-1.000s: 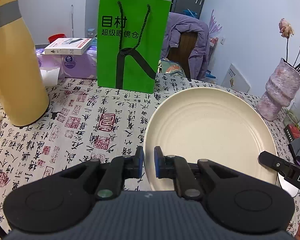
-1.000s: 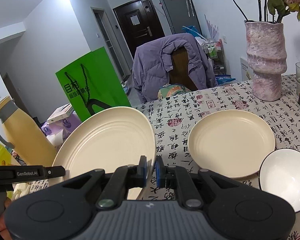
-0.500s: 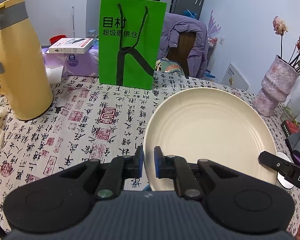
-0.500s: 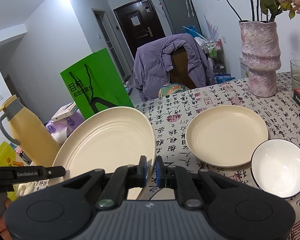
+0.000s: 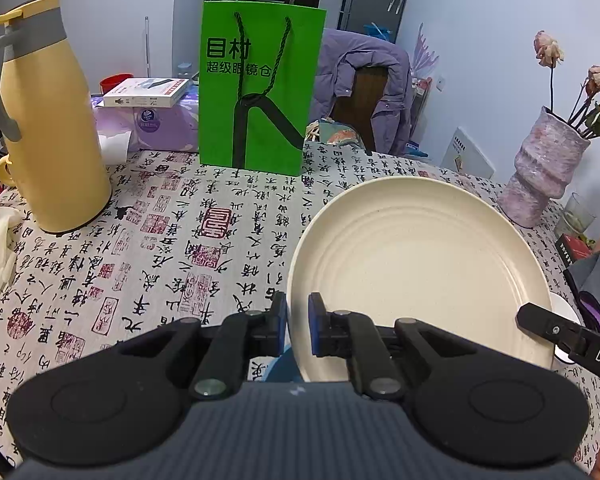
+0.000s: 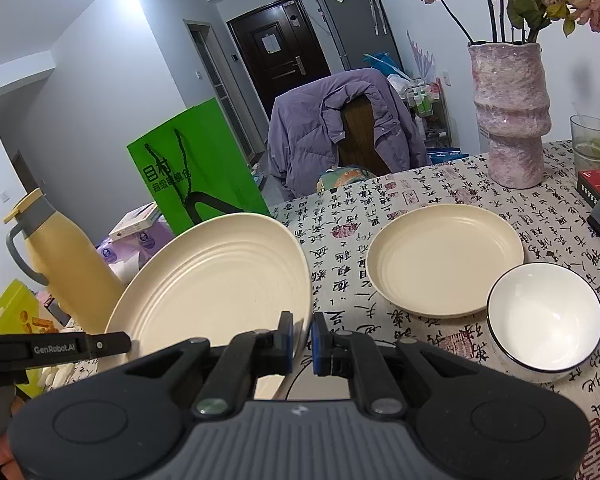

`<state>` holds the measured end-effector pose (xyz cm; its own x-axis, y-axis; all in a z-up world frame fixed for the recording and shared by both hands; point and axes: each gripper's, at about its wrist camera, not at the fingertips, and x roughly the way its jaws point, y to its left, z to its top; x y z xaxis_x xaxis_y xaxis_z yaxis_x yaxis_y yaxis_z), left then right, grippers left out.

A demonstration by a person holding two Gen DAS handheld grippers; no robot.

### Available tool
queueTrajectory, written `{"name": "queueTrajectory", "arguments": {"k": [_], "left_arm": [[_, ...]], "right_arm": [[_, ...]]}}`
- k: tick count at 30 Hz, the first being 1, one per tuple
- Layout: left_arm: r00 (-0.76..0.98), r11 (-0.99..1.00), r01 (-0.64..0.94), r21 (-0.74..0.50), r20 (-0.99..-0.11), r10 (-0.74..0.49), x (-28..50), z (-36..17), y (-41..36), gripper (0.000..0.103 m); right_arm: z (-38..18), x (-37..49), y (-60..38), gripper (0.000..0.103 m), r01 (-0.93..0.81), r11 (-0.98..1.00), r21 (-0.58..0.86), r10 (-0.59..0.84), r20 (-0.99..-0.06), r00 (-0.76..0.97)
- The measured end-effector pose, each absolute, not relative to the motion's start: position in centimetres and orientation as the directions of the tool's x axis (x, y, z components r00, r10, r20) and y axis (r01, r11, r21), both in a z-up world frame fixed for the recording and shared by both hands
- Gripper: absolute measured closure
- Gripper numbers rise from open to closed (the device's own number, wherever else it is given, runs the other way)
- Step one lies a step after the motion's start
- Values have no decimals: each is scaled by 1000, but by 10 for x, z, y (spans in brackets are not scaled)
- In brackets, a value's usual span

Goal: Organize plates and bowls

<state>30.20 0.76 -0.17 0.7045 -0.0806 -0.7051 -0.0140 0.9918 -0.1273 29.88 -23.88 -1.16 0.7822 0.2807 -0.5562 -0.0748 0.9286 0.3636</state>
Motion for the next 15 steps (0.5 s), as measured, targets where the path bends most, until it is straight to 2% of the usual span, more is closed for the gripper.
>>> {"name": "queueTrajectory", "arguments": {"k": [15], "left_arm": [[711,993,-11,-115,-699,-73,273,1,1,92]], "right_arm": [[-12,270,-247,94,-75,924,376,287,-549,785]]}}
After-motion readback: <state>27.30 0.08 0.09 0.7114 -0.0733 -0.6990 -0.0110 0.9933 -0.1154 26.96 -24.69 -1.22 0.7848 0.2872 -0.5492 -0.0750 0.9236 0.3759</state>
